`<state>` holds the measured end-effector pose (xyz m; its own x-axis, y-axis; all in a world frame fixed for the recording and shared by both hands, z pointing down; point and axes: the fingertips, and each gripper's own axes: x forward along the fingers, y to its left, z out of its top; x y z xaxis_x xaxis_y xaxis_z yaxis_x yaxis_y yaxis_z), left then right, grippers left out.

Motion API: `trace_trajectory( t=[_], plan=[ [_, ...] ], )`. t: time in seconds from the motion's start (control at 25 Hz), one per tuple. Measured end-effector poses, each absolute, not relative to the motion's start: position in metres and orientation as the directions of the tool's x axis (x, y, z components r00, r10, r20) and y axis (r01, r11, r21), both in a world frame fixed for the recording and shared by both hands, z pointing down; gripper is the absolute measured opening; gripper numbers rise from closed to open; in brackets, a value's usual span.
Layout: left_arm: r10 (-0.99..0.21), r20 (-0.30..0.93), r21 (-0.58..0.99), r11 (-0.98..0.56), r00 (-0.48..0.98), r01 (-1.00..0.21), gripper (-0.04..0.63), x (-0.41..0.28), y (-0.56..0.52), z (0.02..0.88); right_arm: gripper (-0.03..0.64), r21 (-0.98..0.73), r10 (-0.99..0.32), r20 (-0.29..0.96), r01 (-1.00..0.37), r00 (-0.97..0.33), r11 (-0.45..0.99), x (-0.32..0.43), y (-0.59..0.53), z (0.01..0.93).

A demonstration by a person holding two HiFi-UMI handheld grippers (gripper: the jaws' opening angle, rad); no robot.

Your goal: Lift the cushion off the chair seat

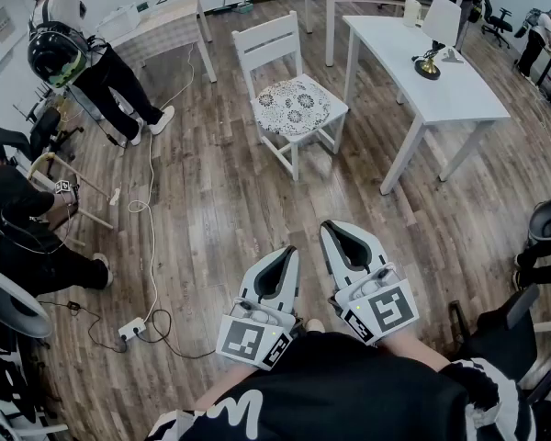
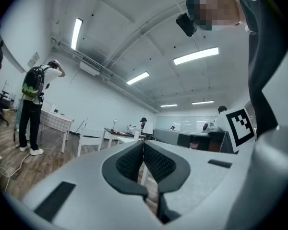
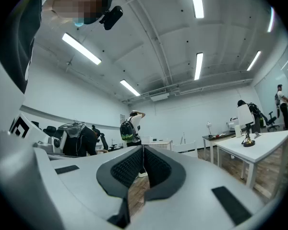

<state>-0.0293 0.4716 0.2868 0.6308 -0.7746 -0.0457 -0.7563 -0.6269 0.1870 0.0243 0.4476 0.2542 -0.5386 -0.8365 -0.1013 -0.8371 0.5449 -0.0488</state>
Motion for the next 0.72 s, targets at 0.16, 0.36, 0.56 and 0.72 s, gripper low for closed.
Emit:
trace_trajectory(
  t=[0.16, 0.36, 0.56, 0.72],
  plan=[
    [-0.773, -0.049, 0.179, -0.630, 0.632, -0.756, 0.006, -0.027, 0.471, 0.287, 0.026, -0.049, -0.836, -0.108, -0.837, -0.538, 0.545, 0.027, 0.446, 0.255],
    [-0.781, -0.057, 0.174, -0.621, 0.622, -0.764, 0.006, -0.022, 0.471, 0.283, 0.026, -0.047, -0.833, -0.115, -0.835, -0.541, 0.549, 0.035, 0.447, 0.251],
    [-0.780, -0.057, 0.170, -0.623, 0.624, -0.763, 0.006, -0.019, 0.474, 0.285, 0.026, -0.047, -0.830, -0.117, -0.831, -0.546, 0.554, 0.036, 0.449, 0.253],
    [-0.780, -0.061, 0.169, -0.622, 0.622, -0.764, 0.006, -0.016, 0.473, 0.283, 0.026, -0.055, -0.832, -0.115, -0.833, -0.543, 0.551, 0.040, 0.448, 0.253]
  ],
)
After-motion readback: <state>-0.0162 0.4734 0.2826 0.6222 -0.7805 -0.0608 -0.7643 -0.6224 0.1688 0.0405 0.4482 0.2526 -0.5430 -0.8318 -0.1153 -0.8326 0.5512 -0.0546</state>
